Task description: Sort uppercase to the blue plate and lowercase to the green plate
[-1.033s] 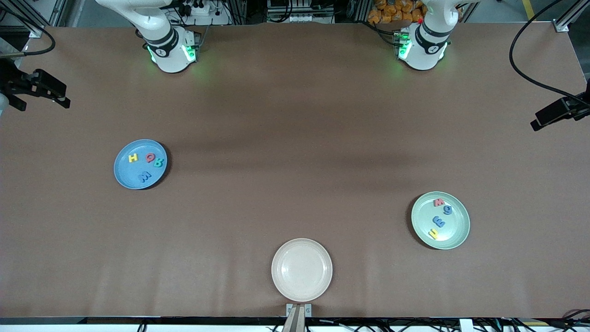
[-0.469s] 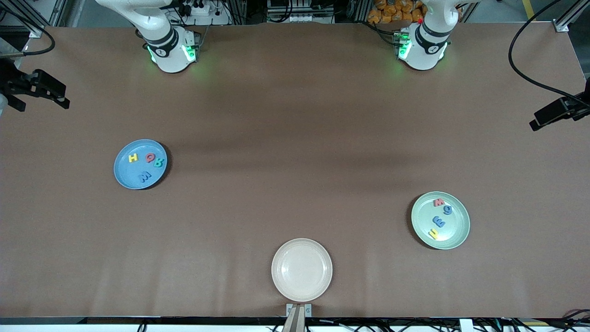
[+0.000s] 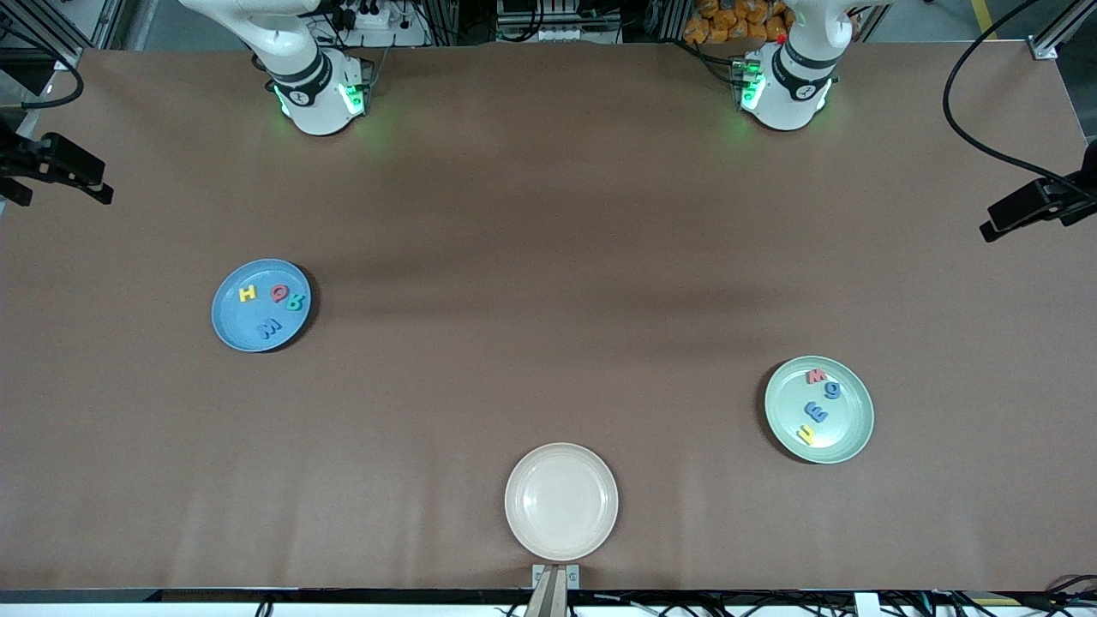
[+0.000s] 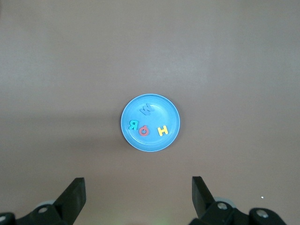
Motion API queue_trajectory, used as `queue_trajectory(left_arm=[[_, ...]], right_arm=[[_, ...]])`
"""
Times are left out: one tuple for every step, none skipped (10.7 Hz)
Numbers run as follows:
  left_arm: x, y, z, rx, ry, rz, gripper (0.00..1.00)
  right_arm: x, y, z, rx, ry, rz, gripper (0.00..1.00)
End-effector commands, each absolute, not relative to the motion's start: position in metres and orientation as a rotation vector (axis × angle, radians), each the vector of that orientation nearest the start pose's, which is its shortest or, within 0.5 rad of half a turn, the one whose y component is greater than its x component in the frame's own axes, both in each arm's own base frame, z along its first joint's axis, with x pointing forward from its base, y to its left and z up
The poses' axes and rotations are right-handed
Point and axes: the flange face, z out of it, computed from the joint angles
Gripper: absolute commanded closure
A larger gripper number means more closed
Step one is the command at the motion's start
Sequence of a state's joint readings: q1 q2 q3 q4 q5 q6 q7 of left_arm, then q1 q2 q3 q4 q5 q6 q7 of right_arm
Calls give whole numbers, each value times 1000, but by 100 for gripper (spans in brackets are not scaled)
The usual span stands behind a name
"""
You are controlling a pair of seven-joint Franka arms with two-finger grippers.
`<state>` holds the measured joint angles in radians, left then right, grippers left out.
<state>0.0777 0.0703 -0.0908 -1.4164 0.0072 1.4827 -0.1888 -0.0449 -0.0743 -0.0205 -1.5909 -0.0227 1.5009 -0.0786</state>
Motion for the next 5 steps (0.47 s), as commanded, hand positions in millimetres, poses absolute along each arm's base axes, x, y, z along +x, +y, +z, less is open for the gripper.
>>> queue_trajectory(left_arm=[[564, -21, 654, -3149, -145, 1, 0], [564, -28, 653, -3150, -109, 1, 0], [565, -37, 650, -3151, -83, 10, 0], [566, -43, 648, -3140, -62, 13, 0], [565, -51, 647, -3113, -28, 10, 0]], right_arm=[[532, -38, 645, -3168, 43, 27, 0], [538, -35, 645, -3161, 89, 21, 0], [539, -32, 645, -3162, 82, 16, 0], [541, -31, 647, -3169, 75, -18, 0], [543, -32, 648, -3171, 60, -42, 0]])
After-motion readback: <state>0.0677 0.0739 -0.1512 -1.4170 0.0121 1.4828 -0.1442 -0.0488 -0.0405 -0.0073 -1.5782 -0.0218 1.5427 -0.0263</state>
